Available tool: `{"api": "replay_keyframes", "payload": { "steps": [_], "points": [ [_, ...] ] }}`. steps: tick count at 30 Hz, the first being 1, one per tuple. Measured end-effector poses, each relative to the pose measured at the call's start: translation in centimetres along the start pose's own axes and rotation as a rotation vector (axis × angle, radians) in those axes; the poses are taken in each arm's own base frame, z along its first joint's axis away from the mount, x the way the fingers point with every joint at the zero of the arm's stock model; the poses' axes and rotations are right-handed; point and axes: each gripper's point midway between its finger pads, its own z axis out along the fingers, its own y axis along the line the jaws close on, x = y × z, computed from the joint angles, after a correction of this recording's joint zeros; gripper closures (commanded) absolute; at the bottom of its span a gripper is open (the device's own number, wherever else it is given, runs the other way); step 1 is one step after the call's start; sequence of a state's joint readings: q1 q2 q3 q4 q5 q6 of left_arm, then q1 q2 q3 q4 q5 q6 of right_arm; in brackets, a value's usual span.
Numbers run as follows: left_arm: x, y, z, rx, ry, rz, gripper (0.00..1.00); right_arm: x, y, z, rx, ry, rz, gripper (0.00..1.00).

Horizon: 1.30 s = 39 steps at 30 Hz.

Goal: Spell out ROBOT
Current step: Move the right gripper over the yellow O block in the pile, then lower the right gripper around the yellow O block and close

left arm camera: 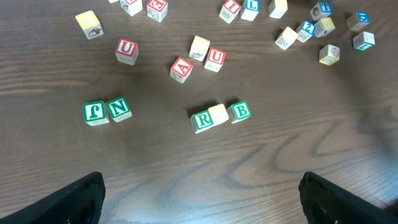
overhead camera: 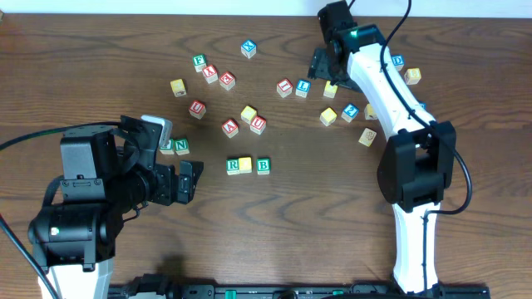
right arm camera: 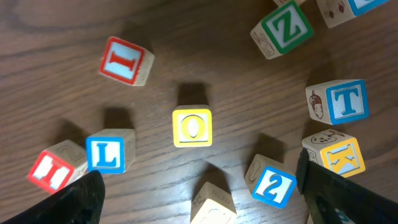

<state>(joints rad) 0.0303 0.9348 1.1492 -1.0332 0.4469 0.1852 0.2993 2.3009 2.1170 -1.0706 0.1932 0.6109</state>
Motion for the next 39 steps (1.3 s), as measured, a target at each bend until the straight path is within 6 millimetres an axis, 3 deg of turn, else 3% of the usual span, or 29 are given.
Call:
{"api": "replay_keyframes", "payload": {
  "steps": [10,13,30,39],
  "points": [
    [0.0,0.0,0.0,0.0,0.0,0.0,0.02,1.7,-0.5,3.7,0.019,0.003,0.049,0.11],
    [0.0,0.0,0.0,0.0,0.0,0.0,0.02,1.7,-0.5,3.9,0.015,-0.001,0.056,0.16],
    [0.0,0.0,0.0,0.0,0.0,0.0,0.02,2.9,-0.1,5.7,0.022,0.011,0.06,0.19],
    [0.0,0.0,0.0,0.0,0.0,0.0,0.02,1.7,0.4,5.9,0.007,-0.043,0.068,0.2]
  ]
}}
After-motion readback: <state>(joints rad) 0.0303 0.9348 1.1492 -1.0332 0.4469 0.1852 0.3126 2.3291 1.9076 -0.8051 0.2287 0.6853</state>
